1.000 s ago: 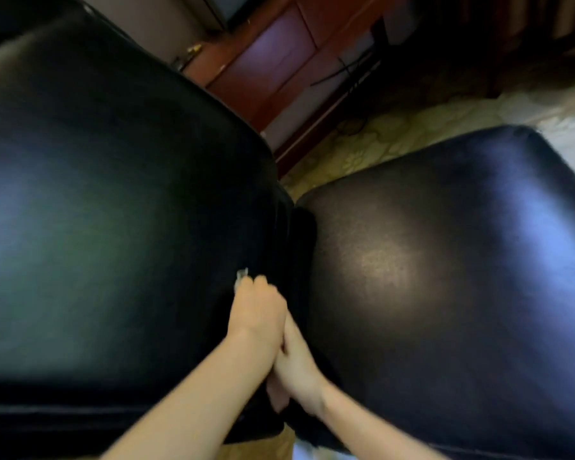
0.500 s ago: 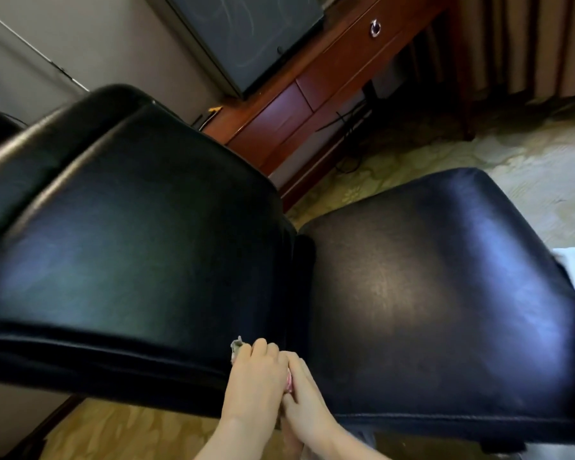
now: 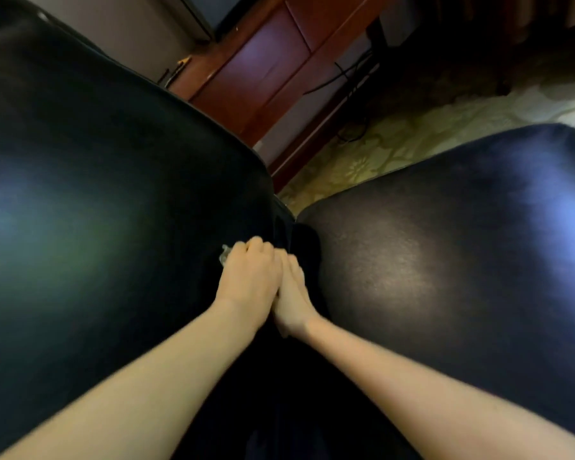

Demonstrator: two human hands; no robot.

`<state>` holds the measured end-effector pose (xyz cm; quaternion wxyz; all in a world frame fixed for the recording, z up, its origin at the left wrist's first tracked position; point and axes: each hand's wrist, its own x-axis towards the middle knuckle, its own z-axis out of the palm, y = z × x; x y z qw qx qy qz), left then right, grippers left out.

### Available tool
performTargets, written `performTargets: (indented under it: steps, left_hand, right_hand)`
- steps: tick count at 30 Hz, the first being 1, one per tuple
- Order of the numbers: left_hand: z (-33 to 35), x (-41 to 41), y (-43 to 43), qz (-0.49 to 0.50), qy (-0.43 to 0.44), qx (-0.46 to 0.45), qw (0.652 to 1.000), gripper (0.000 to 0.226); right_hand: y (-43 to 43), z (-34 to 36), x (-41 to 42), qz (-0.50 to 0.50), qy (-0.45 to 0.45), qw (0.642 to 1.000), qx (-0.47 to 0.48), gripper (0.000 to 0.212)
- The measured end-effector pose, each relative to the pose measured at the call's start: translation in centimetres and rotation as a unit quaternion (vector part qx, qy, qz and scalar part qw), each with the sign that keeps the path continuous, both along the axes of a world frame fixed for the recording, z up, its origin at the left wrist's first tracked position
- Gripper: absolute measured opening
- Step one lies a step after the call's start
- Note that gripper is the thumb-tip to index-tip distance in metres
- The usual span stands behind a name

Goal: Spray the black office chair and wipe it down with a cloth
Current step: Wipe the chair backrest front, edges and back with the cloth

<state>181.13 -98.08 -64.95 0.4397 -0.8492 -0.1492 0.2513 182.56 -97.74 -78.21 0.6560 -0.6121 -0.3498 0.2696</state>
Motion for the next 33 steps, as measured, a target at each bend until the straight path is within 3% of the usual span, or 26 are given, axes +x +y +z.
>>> performTargets:
  steps: [7, 12, 17, 21, 27, 33]
  left_hand:
    - [-3.7, 10.3, 7.9, -0.087, -0.013, 0.049, 0.995, 0.032]
    - [-4.4, 12.8, 9.5, -0.066, -0.005, 0.078, 0.995, 0.032]
    - [-2.5, 10.0, 7.1, -0.029, 0.027, 0.068, 0.997, 0.028]
    - [-0.3, 4.1, 1.3, 0.055, 0.033, 0.025, 0.998, 0.029]
    - [2.0, -5.3, -7.9, 0.12, 0.077, -0.043, 0.989, 0.029]
    - [5.1, -10.5, -13.9, 0.137, 0.036, -0.055, 0.988, 0.025]
  right_hand:
    - [11.3, -3.9, 11.9, -0.099, -0.092, 0.99, -0.036, 0.039]
    - [12.8, -3.7, 14.9, -0.09, -0.077, 0.992, -0.053, 0.022]
    - [8.1, -2.4, 10.3, -0.046, -0.014, 0.998, -0.04, 0.034]
    - [1.4, -0.9, 1.7, 0.037, 0.019, 0.998, -0.039, 0.047]
    - [-10.5, 2.3, -9.2, 0.077, 0.142, 0.986, -0.027, 0.052]
    - [-16.8, 5.2, -12.8, 0.076, 0.162, 0.984, 0.012, 0.053]
